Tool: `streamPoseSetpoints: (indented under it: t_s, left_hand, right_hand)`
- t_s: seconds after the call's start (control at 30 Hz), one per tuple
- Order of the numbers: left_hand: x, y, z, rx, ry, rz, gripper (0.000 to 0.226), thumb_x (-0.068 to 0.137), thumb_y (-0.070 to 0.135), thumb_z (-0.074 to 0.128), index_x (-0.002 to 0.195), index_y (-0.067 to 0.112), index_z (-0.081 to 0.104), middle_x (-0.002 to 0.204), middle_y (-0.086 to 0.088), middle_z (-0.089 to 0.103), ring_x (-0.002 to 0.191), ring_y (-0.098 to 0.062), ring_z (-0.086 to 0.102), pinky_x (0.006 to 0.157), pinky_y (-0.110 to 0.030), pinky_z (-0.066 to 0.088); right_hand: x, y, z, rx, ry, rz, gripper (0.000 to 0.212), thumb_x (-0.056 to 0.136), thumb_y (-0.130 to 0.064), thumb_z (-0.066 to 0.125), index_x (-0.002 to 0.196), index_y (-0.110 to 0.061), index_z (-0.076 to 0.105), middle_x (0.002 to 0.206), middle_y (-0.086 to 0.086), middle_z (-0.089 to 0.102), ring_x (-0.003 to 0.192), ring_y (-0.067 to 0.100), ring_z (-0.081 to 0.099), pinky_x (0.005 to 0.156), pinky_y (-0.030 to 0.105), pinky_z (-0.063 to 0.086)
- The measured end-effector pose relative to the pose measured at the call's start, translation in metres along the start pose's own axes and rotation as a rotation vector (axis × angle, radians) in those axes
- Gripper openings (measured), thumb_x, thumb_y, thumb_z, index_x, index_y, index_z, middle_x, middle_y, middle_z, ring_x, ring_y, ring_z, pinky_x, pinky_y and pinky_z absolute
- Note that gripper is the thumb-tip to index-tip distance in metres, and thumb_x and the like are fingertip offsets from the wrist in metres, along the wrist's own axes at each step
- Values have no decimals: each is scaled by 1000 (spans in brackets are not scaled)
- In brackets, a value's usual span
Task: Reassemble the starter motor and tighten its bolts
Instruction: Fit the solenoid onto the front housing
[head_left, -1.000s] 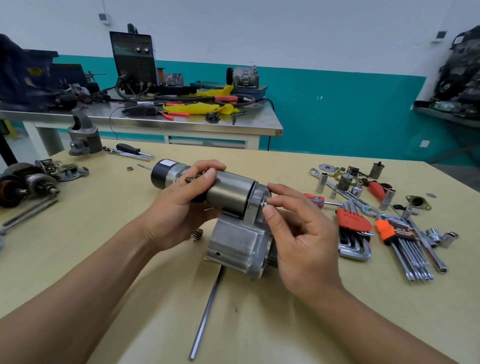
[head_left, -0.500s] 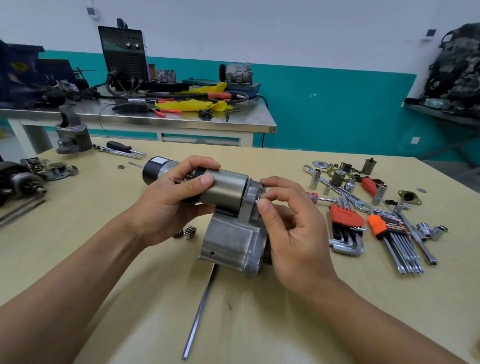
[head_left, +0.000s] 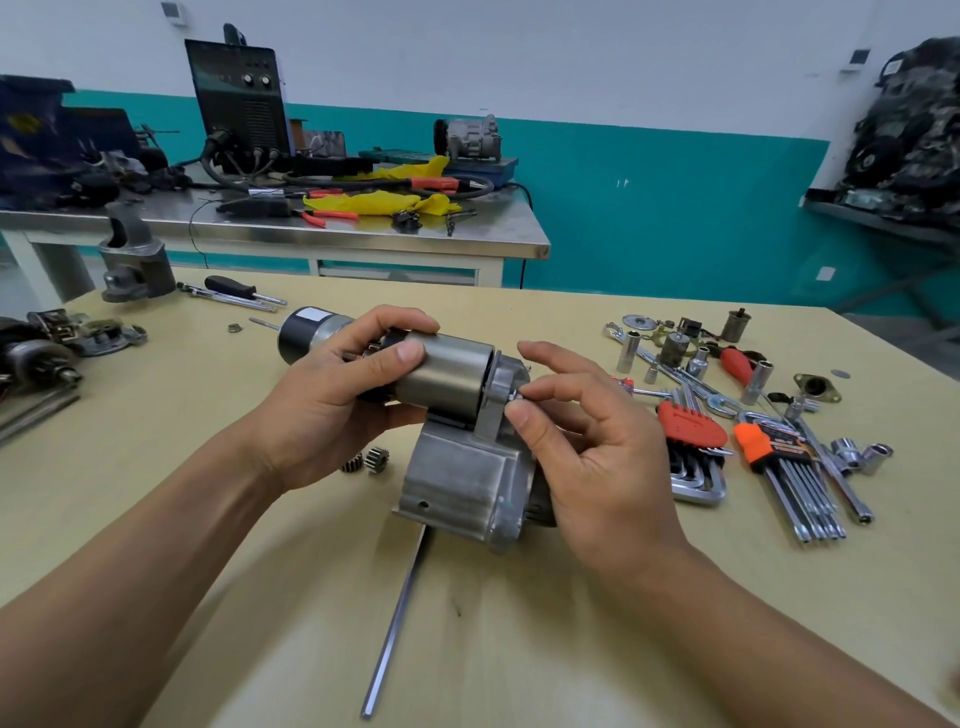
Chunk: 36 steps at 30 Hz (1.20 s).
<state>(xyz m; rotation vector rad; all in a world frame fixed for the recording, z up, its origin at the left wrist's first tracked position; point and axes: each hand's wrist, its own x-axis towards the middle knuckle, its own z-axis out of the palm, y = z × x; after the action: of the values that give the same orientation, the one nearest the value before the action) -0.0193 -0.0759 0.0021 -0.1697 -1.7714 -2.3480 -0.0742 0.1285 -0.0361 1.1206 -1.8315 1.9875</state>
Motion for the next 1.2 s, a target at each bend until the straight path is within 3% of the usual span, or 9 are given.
streamPoseSetpoints:
  t_s: [0.2,0.37,0.5,0.6,0.73,0.9,1.03,1.13,1.2]
  left_hand:
    - [-1,-2,4,-7,5,8,12,81,16,71,88,26,74,100,0,62,86,-17,64,78,-31,60]
    - [-2,1,8,6,4,23,20,67,27,78,86,26,75,92,6,67,82,-15,67,74,-28,59]
    - [-2,1,10,20,23,38,11,79,17,72,85,25,74,95,2,62,80,-15,65,73,-28,59]
    - [-1,0,11,33,37,40,12,80,15,71,84,26,75,96,0,60,81,-15,63,75,-30,59]
    - [-1,1,10,37,37,37,14,79,19,65,84,27,75,98,1,61,83,-16,63,79,-32,60]
    - [-1,1,9,42,38,26,13,79,19,66,85,27,75,96,3,63,81,-14,66,74,-30,59]
    - [-1,0,9,40,32,40,14,79,19,66,85,27,75,93,7,67,80,-11,67,73,-30,59]
    - [-1,0,9,64,20,45,14,80,20,66,86,28,76,91,9,67,82,-12,66,78,-33,61]
    - [-1,0,8,67,19,49,14,80,20,66,86,28,76,91,9,67,82,-11,66,76,-31,60]
  right_hand:
    - [0,-4,1,31,-11,20,20,89,-32,66,109,-27,65,132,-15,60,106,21,71,79,42,62]
    - [0,-1,-1,-12,-3,-40,16,90,-16,68,103,-25,66,128,-10,64,108,22,70,84,39,61]
    - [1,1,1,56,31,-21,11,90,-13,69,96,-21,71,124,-9,67,106,23,70,84,33,60]
    - [1,1,2,97,44,2,7,90,-17,69,96,-20,71,123,-7,68,100,22,73,79,33,61]
    - [3,-5,5,234,17,85,20,87,-24,69,107,-27,66,113,-12,72,89,18,75,66,29,61]
    - [5,-11,5,195,0,77,19,91,-25,65,109,-22,62,98,-11,75,77,18,75,59,31,60]
    - [6,-12,3,186,14,70,12,94,-24,59,100,-14,61,111,-9,69,78,32,72,60,52,61]
    - [4,-12,-3,231,-60,57,8,98,-13,55,105,-13,59,119,-11,66,94,21,73,69,36,62]
    - [1,-10,-5,210,-97,70,16,94,-6,57,105,-18,58,129,-9,63,103,25,71,79,43,61]
